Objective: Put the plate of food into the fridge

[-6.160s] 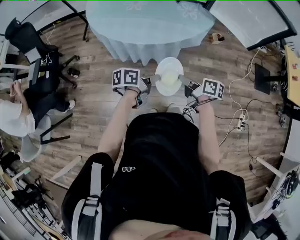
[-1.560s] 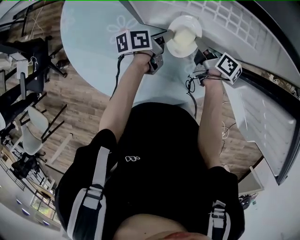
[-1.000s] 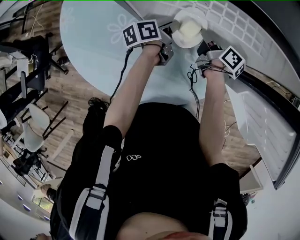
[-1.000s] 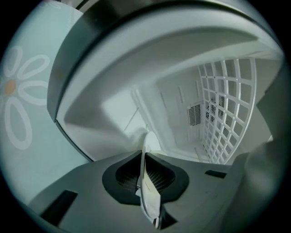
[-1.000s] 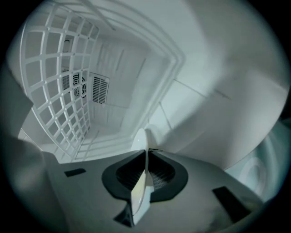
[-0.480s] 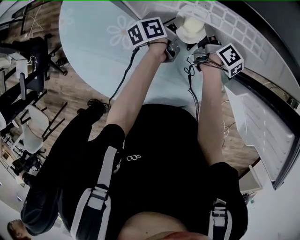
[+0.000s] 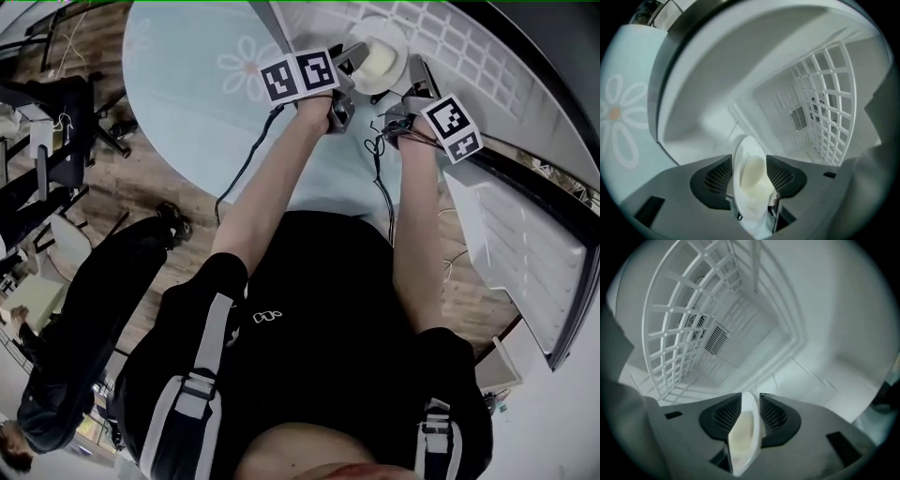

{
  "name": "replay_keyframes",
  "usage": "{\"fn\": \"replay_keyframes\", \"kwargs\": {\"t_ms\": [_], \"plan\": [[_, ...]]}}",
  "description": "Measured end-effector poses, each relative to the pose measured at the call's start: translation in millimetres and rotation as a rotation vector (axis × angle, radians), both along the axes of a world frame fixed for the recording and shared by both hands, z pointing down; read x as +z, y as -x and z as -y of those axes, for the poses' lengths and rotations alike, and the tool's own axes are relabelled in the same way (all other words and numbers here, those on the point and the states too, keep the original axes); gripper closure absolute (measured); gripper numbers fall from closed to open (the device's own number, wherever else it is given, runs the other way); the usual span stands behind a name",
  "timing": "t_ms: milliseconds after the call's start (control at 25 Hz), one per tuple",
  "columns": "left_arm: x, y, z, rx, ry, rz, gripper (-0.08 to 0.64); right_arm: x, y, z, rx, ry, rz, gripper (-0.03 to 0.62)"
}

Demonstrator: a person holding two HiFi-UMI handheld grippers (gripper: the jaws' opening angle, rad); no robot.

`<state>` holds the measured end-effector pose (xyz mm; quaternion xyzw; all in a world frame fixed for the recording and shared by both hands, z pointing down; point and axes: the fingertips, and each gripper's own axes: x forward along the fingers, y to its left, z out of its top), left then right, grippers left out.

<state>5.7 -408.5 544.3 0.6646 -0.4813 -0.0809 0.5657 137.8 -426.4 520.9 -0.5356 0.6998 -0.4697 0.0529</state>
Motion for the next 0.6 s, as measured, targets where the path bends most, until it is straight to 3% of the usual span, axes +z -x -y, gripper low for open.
{"fn": "replay_keyframes", "kwargs": {"t_ms": [200, 360, 520, 600], "plan": [[-3.0, 10.9, -15.8, -0.035, -0.018, 0.078, 0.326, -16.1, -7.3, -21.6, -0.031, -0.047, -0.039, 0.515], [-15.7, 14.6, -35.8, -0.056, -0.063, 0.061, 0.405, -25.5, -9.0, -49.7, -0.069, -0.088, -0.062, 0.569], [-32.3, 15.9, -60.7, -0.055, -0.144, -0.004, 0.450, -32.8, 2.6, -75.4, -0.111, -0.117, -0.065, 0.577], [-41.1, 20.6, -72.4, -0.044, -0.196, 0.009, 0.489, -35.7, 13.1, -85.2, -0.142, -0.132, -0.096, 0.585]]}}
